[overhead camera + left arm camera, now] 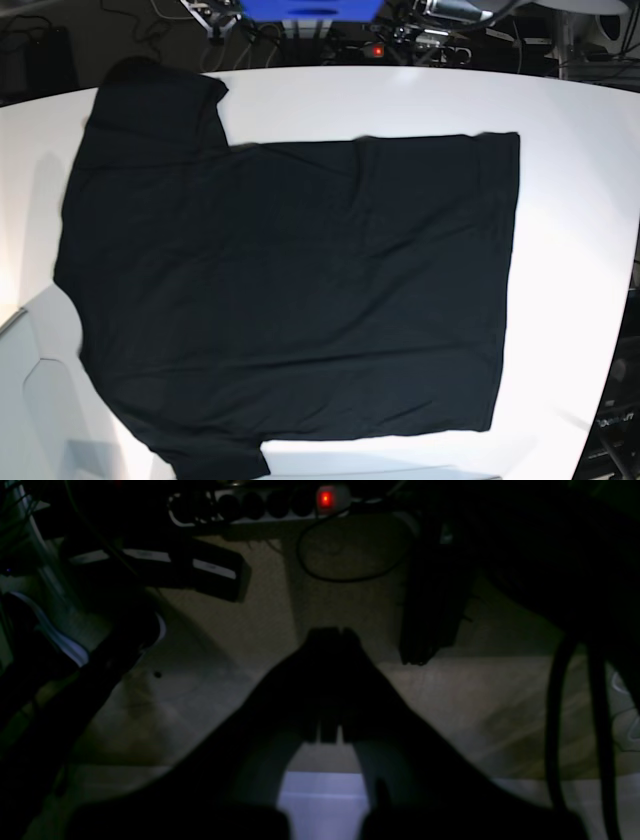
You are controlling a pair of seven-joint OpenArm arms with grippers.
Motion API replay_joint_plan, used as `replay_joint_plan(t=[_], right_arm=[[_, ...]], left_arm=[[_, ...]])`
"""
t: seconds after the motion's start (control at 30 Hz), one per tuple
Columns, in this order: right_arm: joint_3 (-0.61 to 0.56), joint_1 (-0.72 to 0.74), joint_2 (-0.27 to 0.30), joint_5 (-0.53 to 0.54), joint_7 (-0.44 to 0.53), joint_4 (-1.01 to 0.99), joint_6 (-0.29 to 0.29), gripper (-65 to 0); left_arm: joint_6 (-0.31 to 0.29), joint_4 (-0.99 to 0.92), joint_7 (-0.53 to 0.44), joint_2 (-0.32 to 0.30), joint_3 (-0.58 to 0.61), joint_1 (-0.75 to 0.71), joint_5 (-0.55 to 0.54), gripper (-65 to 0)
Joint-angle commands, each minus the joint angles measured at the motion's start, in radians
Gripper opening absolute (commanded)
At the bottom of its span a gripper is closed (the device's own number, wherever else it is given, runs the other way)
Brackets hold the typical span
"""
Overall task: Fold the T-shirt properly
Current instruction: 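Move both grippers from rest toward the shirt's shoulder corners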
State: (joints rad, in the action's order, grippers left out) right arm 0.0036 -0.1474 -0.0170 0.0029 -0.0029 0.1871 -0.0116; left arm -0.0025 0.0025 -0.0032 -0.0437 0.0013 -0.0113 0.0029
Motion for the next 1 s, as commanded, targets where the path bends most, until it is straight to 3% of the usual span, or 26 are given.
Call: replay_joint_plan(t=[0.0,0.37,0.7,0.83,0.97], right_arm=[[-0.001,-0.001,-0.004,-0.008,0.008,0.002,0.017,-65.0],[0.006,-0.034,-0.004,-0.005,0.212,0.001,0.017,-65.0],[0.006,-0.037,-0.002,-0.005,0.208,-0.005,0.017,-65.0],[0.008,-0.037,-0.004,-0.005,0.129,0.002,0.017,-65.0],[0.002,-0.037,-0.005,-0.005,0.123,0.002,0.017,-65.0]], left_arm=[[0.006,0.001,0.001,-0.006,-0.002,-0.006,-0.004,-65.0],[0.006,0.004,0.001,-0.003,-0.004,-0.032,-0.004,-65.0],[0.003,0.133,0.012,0.021,0.004,-0.112,-0.002,-65.0],[0.000,0.141,0.012,0.020,0.006,-0.118,0.003,-65.0],[0.000,0.143,0.012,0.020,0.006,-0.118,0.003,-65.0]])
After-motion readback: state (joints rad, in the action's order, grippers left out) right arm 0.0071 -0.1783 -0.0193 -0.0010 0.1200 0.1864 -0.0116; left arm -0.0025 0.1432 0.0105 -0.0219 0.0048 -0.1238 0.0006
